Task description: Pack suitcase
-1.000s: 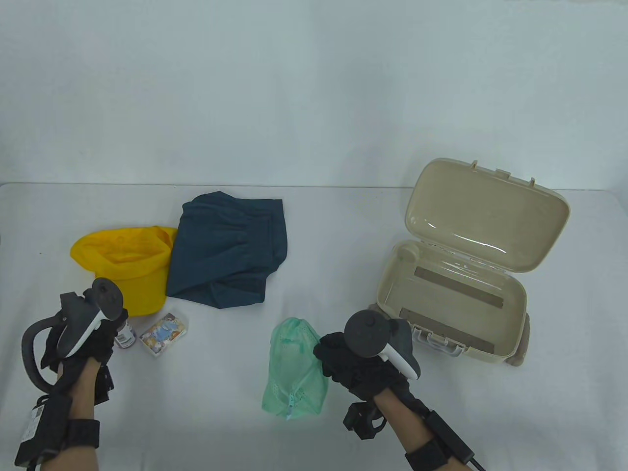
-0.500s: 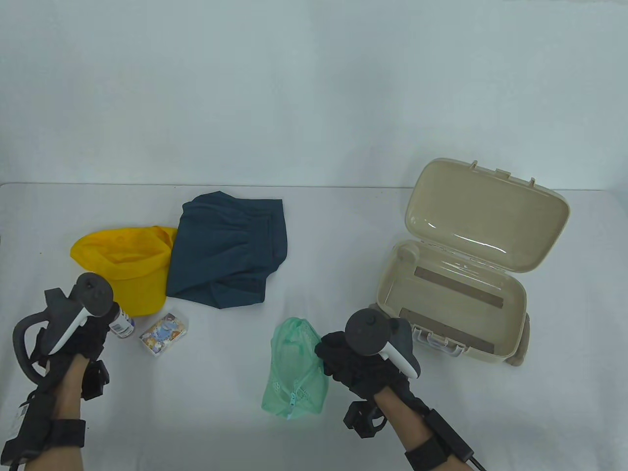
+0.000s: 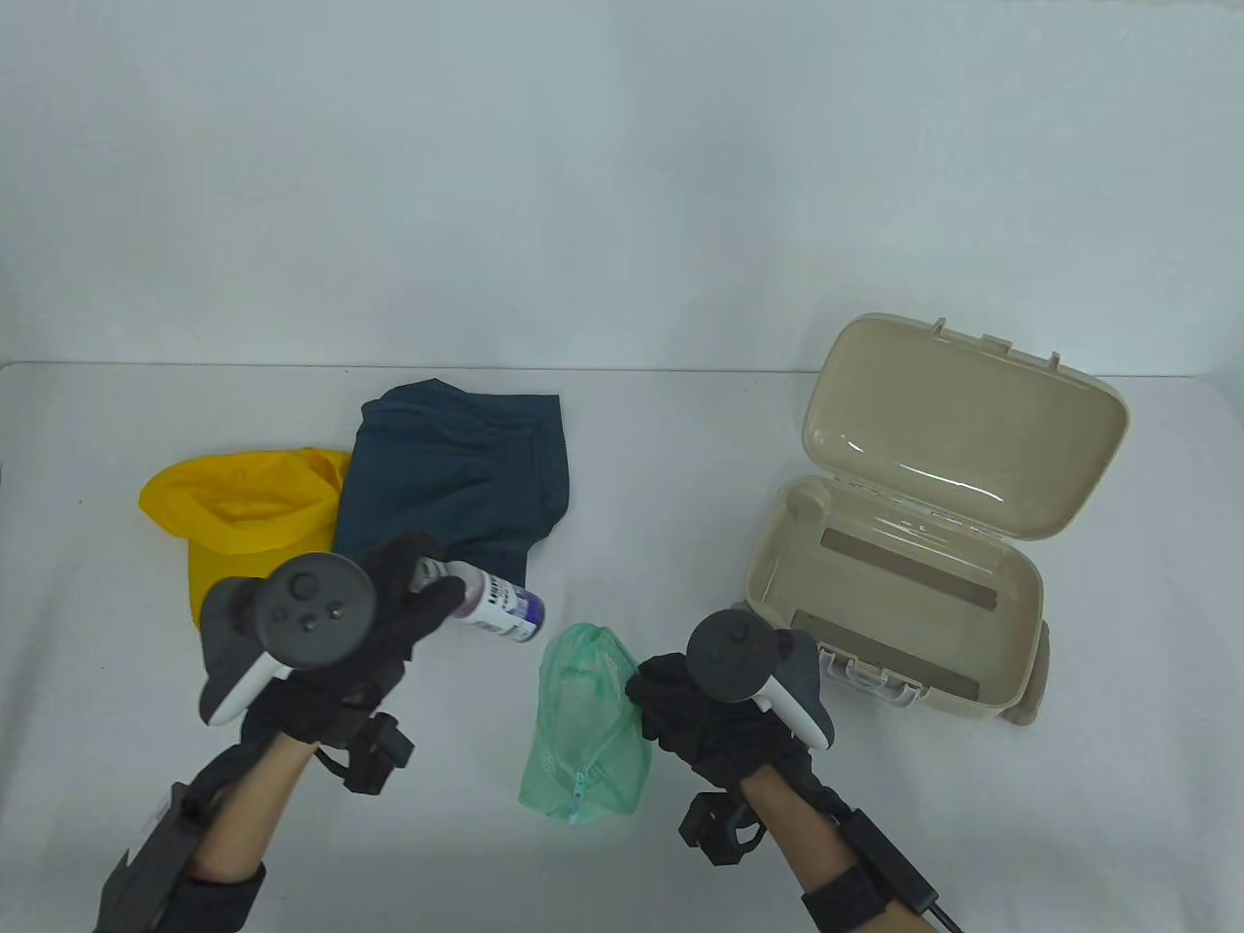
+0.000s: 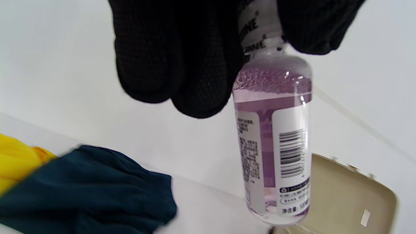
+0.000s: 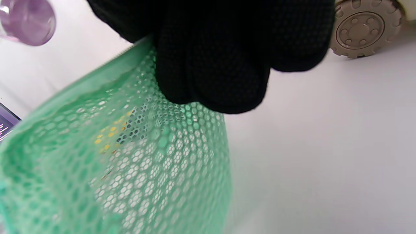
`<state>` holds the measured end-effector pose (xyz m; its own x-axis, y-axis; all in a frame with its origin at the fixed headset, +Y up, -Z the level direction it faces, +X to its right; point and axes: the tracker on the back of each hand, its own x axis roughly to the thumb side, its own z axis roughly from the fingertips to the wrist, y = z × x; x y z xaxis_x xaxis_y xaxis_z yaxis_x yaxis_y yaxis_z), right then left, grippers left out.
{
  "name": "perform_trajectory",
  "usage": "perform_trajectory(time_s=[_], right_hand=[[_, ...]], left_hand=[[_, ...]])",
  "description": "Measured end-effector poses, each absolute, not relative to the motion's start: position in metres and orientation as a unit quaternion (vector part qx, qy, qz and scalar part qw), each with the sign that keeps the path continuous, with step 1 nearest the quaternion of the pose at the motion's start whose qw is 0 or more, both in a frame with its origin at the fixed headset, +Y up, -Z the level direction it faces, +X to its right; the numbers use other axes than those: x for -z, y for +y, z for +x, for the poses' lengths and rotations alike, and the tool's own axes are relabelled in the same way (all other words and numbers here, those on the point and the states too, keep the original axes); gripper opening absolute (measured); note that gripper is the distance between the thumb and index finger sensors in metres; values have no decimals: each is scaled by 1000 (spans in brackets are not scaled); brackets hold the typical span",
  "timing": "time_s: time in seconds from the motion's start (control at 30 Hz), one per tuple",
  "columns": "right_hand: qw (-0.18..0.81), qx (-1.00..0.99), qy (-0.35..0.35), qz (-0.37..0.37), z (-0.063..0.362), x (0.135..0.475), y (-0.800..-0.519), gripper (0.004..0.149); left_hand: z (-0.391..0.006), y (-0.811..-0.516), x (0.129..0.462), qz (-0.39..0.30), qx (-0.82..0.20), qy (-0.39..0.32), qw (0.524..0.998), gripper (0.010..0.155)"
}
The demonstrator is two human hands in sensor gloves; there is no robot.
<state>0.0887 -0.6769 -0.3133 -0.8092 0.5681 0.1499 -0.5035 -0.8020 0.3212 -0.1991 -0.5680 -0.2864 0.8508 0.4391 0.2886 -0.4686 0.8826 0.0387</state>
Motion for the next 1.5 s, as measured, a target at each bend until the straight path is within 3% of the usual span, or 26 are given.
perform_trajectory(time_s=[0.13, 0.3, 0.67, 0.9, 1.07, 1.4, 1.5], right_hand=[[291, -940, 136, 113, 91, 315, -678, 43], [290, -941, 135, 112, 92, 315, -678, 44], [277, -945, 132, 117, 89, 315, -680, 44], [267, -947, 132, 124, 85, 315, -682, 44], [253, -951, 124, 130, 85, 316, -682, 44], [240, -958, 111, 114, 90, 319, -682, 44], [249, -955, 115, 112, 92, 320, -683, 44]], left_hand=[[-163, -599, 288, 22, -191, -165, 967, 64], [-145, -627, 297, -31, -178, -181, 967, 65], [-111, -647, 315, -175, -96, -269, 942, 64], [-95, -671, 329, -237, -59, -276, 929, 64], [-88, -676, 334, -228, -70, -273, 932, 64], [-70, -688, 331, -80, -43, -198, 976, 56], [-66, -697, 329, -83, -20, -187, 979, 51]])
